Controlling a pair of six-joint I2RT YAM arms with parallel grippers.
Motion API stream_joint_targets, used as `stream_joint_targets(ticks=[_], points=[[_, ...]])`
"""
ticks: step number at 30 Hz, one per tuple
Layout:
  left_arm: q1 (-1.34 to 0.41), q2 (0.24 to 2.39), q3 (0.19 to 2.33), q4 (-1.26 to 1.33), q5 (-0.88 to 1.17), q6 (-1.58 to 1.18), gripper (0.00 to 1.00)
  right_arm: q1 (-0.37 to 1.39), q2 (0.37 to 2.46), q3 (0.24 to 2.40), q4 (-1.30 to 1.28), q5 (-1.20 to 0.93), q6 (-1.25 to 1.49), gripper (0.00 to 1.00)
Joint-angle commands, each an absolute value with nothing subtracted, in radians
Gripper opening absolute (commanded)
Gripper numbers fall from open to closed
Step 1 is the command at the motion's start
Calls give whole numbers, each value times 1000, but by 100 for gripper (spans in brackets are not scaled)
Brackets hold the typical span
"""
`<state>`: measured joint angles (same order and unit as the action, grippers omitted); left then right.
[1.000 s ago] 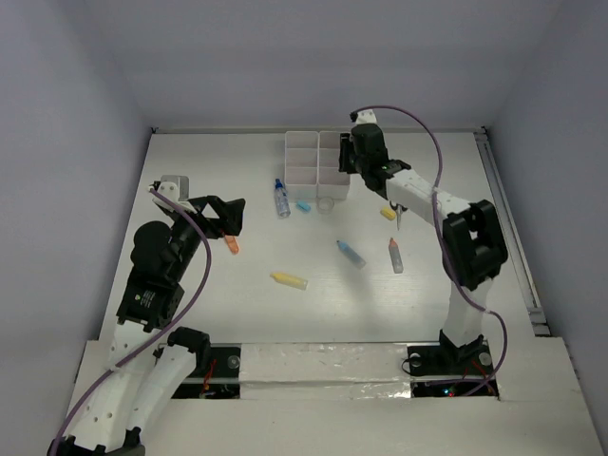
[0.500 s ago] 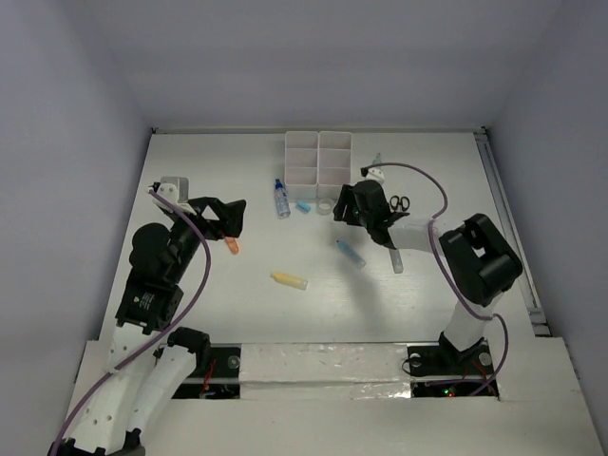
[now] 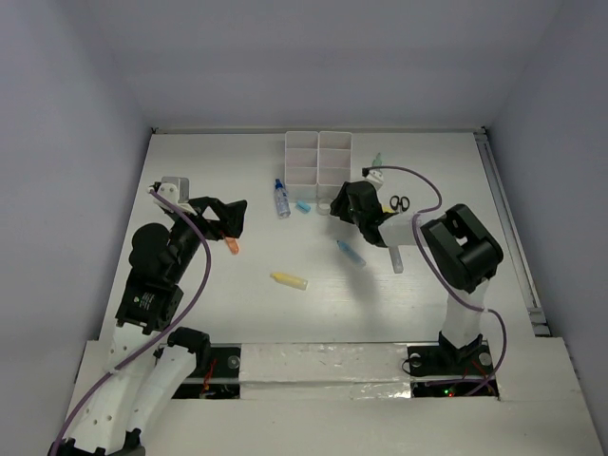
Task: Sort the stationery into containers
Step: Pick up the stationery from the center of the board.
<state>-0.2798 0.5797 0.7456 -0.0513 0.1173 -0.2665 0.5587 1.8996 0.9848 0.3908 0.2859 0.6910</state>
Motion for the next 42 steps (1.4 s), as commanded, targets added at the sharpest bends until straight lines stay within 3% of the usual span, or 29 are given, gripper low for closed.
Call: stream_joint_targets(ticks=[1, 16, 25, 27, 30, 37, 42], points=[[-276, 580, 767, -6, 133, -255, 99, 569, 1936, 1042, 456, 341, 719, 53], [-276, 586, 765, -6, 138, -256, 99, 589, 1991, 1075, 445, 354, 724, 49], [-276, 583, 767, -6, 137, -256, 99, 598, 2005, 1105, 341, 374, 698, 27], [-276, 581, 767, -6, 138, -256, 99, 598, 1970, 1083, 339, 385, 681, 16], [-276, 578, 767, -6, 140, -258, 99, 598, 1921, 1025, 341, 380, 655, 8], [-276, 577, 765, -6, 146, -258, 99, 607, 1723, 963, 376, 347, 548, 3], [-276, 575, 765, -6, 143, -258, 99, 607, 1744, 1116, 384, 327, 396, 3]])
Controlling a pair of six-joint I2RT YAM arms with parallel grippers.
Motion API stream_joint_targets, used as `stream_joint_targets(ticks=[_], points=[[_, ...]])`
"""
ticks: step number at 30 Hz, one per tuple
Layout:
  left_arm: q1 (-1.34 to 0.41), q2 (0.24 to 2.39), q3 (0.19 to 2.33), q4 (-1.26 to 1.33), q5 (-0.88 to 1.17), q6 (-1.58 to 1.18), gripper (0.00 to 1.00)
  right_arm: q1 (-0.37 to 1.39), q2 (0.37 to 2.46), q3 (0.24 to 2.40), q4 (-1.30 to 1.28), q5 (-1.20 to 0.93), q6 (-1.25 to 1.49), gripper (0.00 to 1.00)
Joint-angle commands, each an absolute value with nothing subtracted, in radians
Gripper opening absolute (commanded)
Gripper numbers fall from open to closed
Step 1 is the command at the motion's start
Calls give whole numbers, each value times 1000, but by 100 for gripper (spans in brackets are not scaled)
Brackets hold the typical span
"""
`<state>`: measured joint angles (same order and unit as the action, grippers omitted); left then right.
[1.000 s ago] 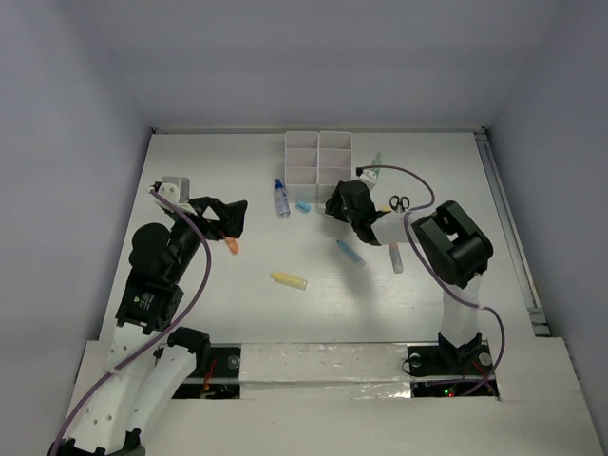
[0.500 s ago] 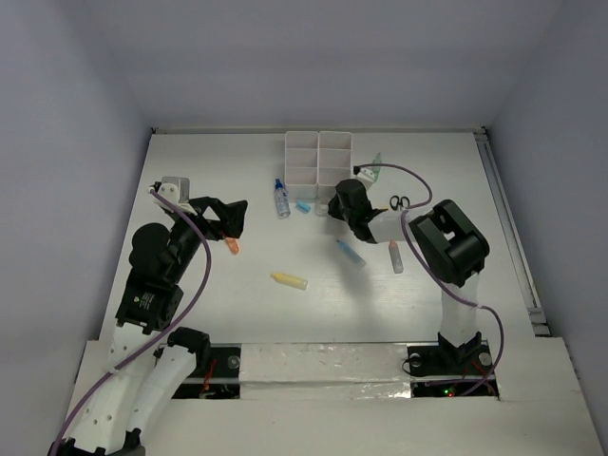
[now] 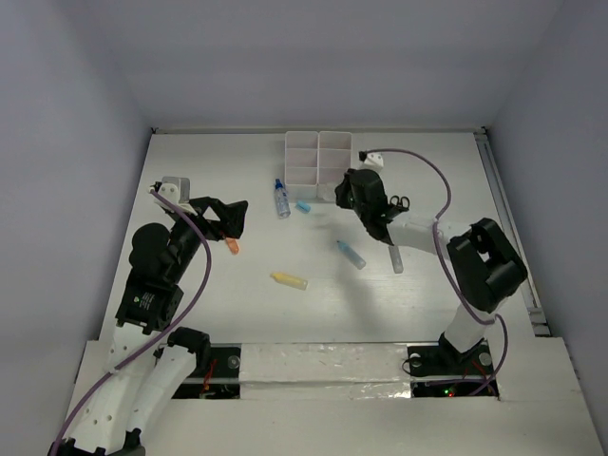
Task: Sort the stationery into containers
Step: Pick up the stationery from the center of the board, then place the stationery in the storage box.
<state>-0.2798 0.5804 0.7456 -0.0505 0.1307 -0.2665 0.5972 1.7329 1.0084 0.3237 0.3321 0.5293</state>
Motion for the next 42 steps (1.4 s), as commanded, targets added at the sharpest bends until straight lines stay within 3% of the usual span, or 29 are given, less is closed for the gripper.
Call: stream_joint_targets(ticks=[1, 16, 33, 42], points=[[-276, 575, 765, -8, 144, -258, 99, 607, 1759, 1197, 377, 336, 375, 3], [-276, 597, 769, -9, 138, -252, 99, 607, 2221, 1873, 405, 400, -3, 5], [-276, 600, 770, -11, 132, -252, 99, 607, 2349, 1970, 410, 413, -121, 16], [-276, 600, 770, -11, 132, -250, 99, 607, 2348, 1991, 397, 400, -129, 38]])
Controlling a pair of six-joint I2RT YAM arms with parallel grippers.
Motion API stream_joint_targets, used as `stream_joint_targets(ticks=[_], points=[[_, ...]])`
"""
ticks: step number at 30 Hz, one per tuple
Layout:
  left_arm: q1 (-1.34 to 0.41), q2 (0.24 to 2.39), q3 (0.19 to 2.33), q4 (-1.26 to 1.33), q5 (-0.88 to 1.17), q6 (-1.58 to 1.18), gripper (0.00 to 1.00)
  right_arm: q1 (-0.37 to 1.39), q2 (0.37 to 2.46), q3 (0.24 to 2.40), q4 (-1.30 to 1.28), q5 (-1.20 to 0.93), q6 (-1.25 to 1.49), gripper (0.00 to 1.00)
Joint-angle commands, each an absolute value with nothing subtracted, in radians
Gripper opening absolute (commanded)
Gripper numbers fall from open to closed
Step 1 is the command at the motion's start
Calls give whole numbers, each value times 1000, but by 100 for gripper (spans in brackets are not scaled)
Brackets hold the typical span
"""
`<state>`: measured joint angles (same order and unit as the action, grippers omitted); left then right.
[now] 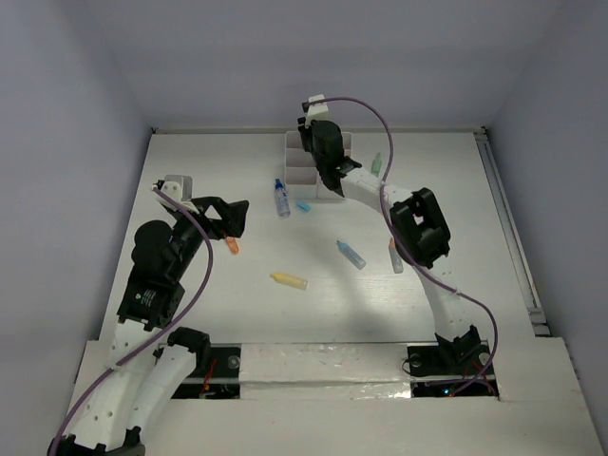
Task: Sort the stationery into containers
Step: Place the stationery in the storage box, then pick up the scissors from the center of the board.
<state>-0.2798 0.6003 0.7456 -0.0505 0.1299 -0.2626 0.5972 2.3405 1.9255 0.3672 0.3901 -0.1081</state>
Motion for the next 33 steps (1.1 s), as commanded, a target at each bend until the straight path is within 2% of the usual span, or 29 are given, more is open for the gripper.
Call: stream_joint_targets(ticks=[1, 7, 12, 16, 20, 22, 29, 33], points=[[-276, 600, 770, -11, 132, -250, 99, 607, 2349, 1993, 396, 403, -129, 39], [-276, 595, 770, -9, 133, -252, 99, 607, 2219, 1895, 407, 417, -100, 41], [-276, 577, 769, -9, 135, -253, 99, 565, 1973, 1598, 327, 413, 32, 35], [-285, 551, 770, -9, 138, -253, 99, 424, 1775, 1354, 116, 313, 292, 33], [-308, 529, 772, -8, 137, -252, 99, 212, 1638, 1132, 31, 190, 414, 32], [-327, 516, 772, -8, 133, -252, 99, 163, 1592, 1056, 3, 152, 428, 32], [-365, 488, 772, -6, 126, -250, 99, 74, 1650, 1055, -106, 83, 391, 43], [-365, 473, 775, -11, 117, -247, 99, 74, 1749, 1153, -156, 34, 354, 44]])
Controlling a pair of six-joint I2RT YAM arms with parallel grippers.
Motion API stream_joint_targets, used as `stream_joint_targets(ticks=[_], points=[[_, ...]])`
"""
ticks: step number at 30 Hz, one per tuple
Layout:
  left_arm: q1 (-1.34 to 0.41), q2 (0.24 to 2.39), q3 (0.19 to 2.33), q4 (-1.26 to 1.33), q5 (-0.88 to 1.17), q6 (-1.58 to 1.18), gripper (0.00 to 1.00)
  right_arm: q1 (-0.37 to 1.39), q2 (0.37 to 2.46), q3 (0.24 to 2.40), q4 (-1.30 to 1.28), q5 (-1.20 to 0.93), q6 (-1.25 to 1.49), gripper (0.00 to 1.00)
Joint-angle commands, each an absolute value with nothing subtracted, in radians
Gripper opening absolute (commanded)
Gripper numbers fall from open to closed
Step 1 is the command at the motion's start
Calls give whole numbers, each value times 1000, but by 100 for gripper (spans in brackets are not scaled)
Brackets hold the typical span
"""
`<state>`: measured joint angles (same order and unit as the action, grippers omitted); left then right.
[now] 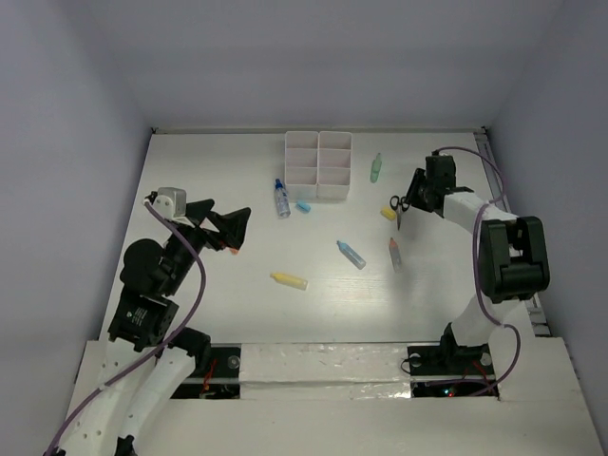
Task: Sort the stationery into containers
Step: Pick up the scissors from the center of the board.
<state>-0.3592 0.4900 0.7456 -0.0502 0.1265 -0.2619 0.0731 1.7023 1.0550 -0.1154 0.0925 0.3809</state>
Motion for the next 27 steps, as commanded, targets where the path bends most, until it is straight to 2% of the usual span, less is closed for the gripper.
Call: stream_joint_targets(ticks=[1, 11, 16, 27], points=[[-365, 465, 775, -11, 111, -247, 99, 74, 1770, 1173, -182, 35, 344, 44], [-393, 454, 778, -15, 100, -244, 99, 74, 1948, 1357, -322, 126, 290, 38], [-393, 456, 778, -17, 100, -242, 99, 74, 1986, 1377, -353, 141, 284, 35], [-393, 453, 776, -17, 97, -242, 99, 74, 2095, 1479, -443, 153, 230, 21]])
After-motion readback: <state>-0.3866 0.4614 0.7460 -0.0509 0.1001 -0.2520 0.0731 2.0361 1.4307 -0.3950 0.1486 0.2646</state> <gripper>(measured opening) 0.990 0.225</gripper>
